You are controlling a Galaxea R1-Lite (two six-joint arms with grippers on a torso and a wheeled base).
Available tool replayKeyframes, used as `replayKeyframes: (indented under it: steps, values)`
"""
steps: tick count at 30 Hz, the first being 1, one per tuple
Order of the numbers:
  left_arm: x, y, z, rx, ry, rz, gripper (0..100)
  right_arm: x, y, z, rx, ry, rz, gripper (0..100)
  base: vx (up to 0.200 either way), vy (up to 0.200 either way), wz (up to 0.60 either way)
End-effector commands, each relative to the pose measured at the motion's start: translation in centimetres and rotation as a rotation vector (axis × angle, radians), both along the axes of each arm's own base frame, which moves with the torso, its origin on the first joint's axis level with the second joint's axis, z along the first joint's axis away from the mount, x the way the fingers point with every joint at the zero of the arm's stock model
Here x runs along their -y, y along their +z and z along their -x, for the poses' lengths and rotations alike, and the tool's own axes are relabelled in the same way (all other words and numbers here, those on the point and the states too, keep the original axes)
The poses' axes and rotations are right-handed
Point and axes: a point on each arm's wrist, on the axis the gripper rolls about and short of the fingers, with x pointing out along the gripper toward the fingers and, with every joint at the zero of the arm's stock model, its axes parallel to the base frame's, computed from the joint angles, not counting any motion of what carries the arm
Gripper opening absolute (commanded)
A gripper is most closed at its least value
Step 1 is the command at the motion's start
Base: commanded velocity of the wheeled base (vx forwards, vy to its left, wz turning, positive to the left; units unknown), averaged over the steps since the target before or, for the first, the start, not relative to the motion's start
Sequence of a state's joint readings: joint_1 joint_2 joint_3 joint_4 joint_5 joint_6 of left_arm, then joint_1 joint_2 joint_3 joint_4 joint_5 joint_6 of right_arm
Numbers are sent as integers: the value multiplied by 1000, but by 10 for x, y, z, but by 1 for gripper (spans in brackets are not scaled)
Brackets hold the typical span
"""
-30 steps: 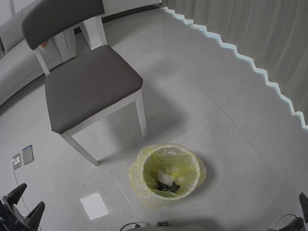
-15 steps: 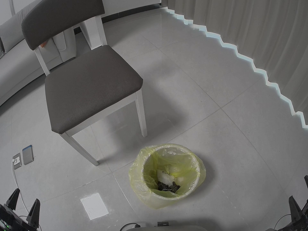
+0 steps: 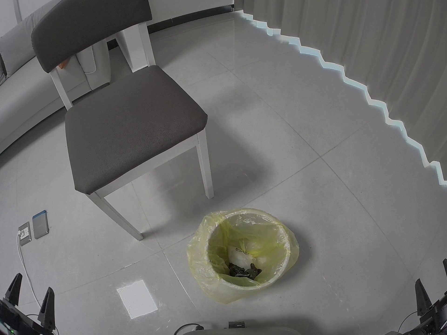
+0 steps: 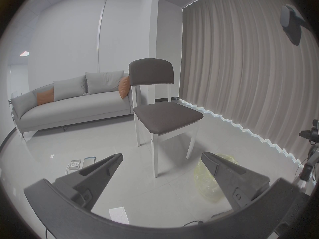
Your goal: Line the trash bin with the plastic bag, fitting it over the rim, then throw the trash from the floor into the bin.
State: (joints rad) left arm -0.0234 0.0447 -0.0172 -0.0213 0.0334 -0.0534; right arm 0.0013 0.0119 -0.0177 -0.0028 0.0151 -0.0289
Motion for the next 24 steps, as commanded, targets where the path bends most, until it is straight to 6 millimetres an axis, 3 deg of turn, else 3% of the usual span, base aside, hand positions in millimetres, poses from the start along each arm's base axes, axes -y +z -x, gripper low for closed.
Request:
replayKeyframes:
  steps: [1,14,24]
  values:
    - [1,-6,2,21,12,-10,100,0,-5,-1,-16,8,9,100,0,0,0]
    - [1,-7,2,17,18,-9,100,2,-5,-1,-16,-79,-55,100,0,0,0]
    - [1,-7,2,13,8,-35,100,0,-5,-1,-18,-1,-27,100,0,0,0]
